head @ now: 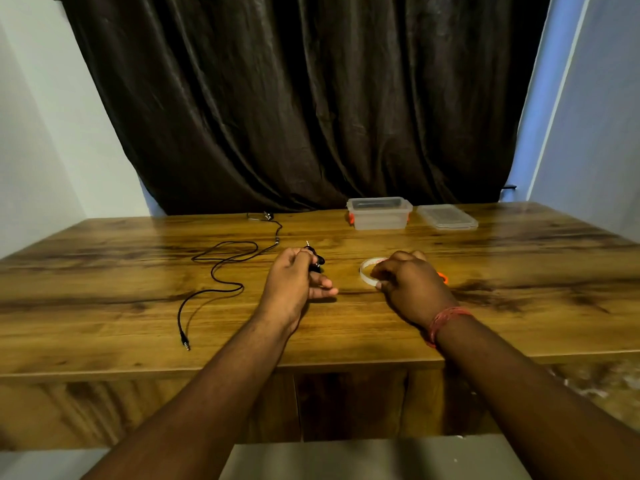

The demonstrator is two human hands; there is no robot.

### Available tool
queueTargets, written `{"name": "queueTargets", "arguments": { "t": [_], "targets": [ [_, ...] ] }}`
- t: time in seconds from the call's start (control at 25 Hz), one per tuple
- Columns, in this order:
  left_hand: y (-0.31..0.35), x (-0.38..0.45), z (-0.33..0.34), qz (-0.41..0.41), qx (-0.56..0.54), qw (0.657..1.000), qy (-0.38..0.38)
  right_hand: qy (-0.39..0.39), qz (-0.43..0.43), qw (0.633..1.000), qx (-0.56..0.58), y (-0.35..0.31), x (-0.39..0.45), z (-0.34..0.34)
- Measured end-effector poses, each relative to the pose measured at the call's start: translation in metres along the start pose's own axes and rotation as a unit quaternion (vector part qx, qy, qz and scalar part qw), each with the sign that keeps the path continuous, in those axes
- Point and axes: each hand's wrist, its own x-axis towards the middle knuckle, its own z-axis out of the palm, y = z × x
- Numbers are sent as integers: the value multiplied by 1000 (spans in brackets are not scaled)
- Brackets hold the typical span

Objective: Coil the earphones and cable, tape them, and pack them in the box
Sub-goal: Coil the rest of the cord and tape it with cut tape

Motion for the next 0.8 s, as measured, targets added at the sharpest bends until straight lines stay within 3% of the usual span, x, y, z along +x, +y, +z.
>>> {"name": "queueTargets", "arguments": {
  "t": [0.12, 0.2, 0.32, 0.48, 0.68, 0.8],
  "targets": [
    [0, -1, 0, -13, 7, 999, -33, 75, -45, 994, 65, -9, -3, -9],
    [-2, 0, 2, -12, 10, 998, -67, 44, -54, 980, 187, -19, -6, -11],
    [-2, -1, 5, -5, 35, 992, -119, -52, 25, 888, 456, -42, -4, -3],
    [-5, -3, 10, 10, 60, 988, -141, -62, 22, 853, 517, -44, 4, 8],
    [-8, -2, 8, 23, 73, 983, -167, -73, 54, 775, 625, -40, 1, 3],
    [-9, -2, 8, 30, 67, 983, -166, -74, 65, 762, 640, -40, 0, 1]
  ]
}}
